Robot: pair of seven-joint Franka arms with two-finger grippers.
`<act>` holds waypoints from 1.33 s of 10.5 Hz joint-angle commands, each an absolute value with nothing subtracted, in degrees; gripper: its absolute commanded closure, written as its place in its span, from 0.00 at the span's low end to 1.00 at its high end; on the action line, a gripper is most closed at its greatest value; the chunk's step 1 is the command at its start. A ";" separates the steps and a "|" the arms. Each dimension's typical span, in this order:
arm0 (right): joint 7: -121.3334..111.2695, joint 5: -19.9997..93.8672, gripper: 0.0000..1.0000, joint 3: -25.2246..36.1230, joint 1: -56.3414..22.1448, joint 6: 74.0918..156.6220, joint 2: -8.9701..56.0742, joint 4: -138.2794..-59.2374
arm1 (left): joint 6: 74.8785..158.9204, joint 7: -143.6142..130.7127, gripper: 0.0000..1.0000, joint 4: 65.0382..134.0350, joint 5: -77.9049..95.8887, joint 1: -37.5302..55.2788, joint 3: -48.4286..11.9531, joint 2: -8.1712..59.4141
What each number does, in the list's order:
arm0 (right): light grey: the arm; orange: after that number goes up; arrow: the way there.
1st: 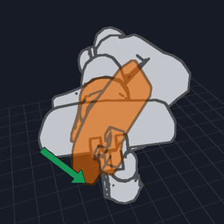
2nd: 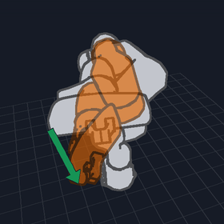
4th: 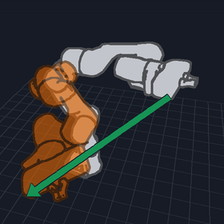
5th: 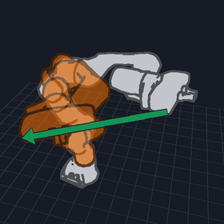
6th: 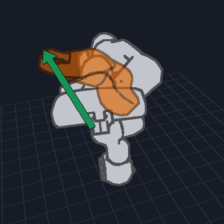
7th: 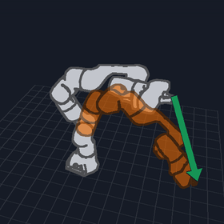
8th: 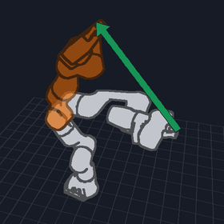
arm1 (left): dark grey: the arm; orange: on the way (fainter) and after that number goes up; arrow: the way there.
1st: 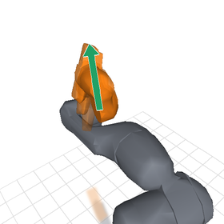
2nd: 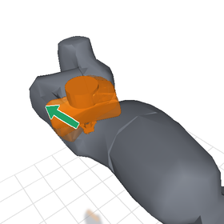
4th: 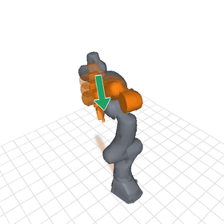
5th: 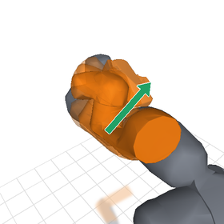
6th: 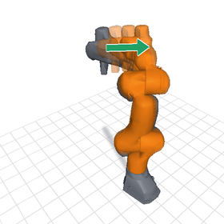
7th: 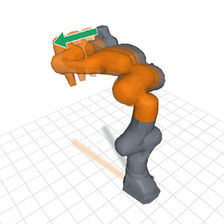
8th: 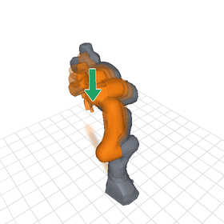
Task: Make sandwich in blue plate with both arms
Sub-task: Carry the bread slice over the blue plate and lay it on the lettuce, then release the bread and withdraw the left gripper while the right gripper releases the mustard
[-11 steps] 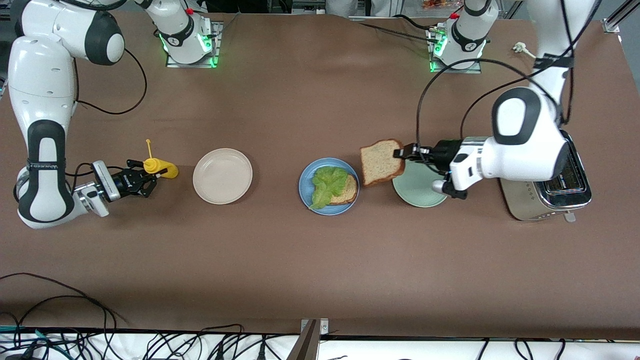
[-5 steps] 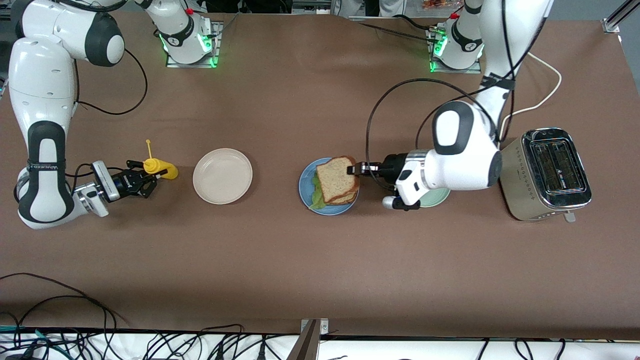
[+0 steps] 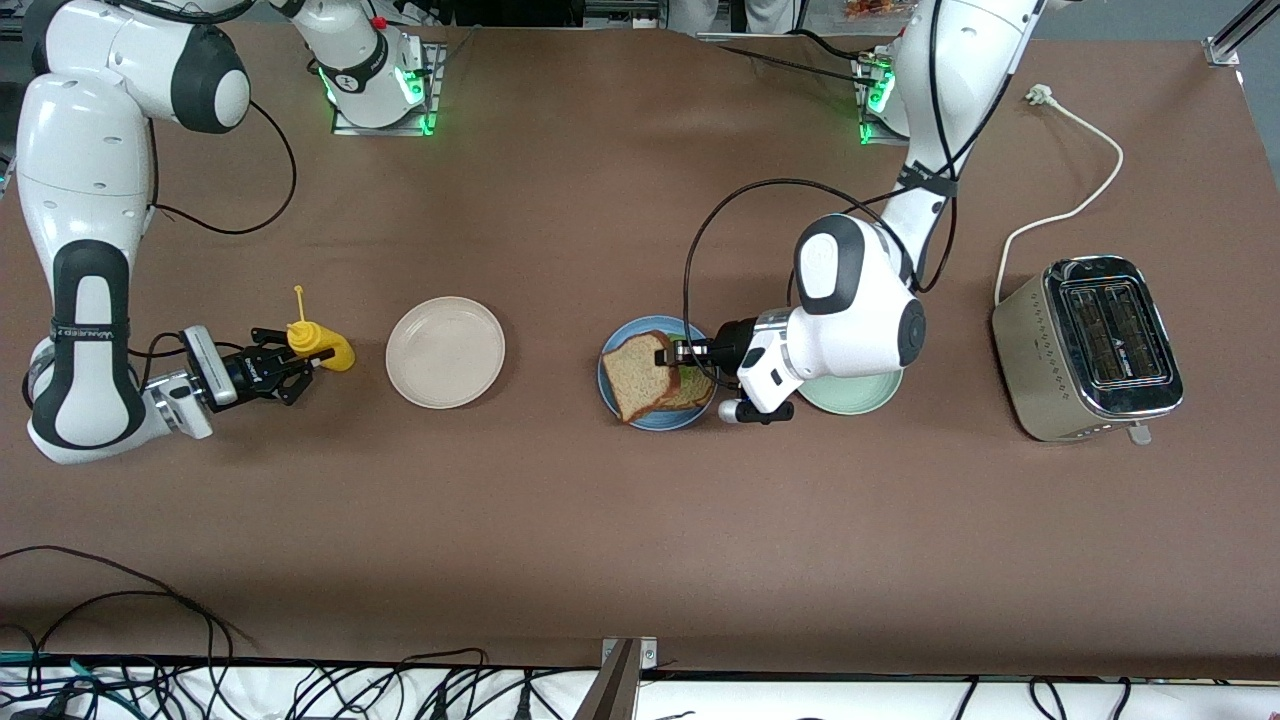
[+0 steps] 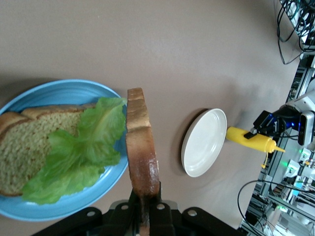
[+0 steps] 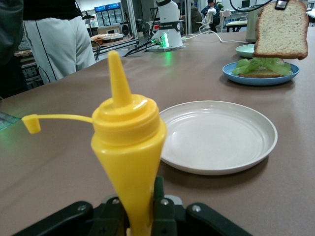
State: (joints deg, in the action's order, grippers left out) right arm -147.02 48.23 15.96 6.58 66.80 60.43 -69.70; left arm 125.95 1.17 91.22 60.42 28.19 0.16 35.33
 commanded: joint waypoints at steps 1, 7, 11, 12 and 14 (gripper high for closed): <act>-147.74 48.95 0.86 14.69 6.94 65.92 60.38 -69.87 | 129.98 1.49 1.00 89.38 62.32 30.49 1.23 37.79; -147.13 49.04 0.91 13.45 7.47 65.83 60.56 -70.22 | 129.81 11.41 0.72 93.51 62.58 29.18 1.14 38.23; -143.88 48.26 0.00 14.06 8.78 63.46 60.03 -69.79 | 124.48 11.87 0.15 95.98 61.88 24.19 1.40 36.74; -143.79 48.16 0.00 14.24 9.14 63.63 60.03 -69.79 | 122.97 11.87 0.07 96.06 61.79 23.13 1.49 36.74; -143.62 48.08 0.00 18.25 9.06 63.55 59.68 -69.61 | 119.29 11.87 0.00 96.24 61.70 22.85 4.73 36.48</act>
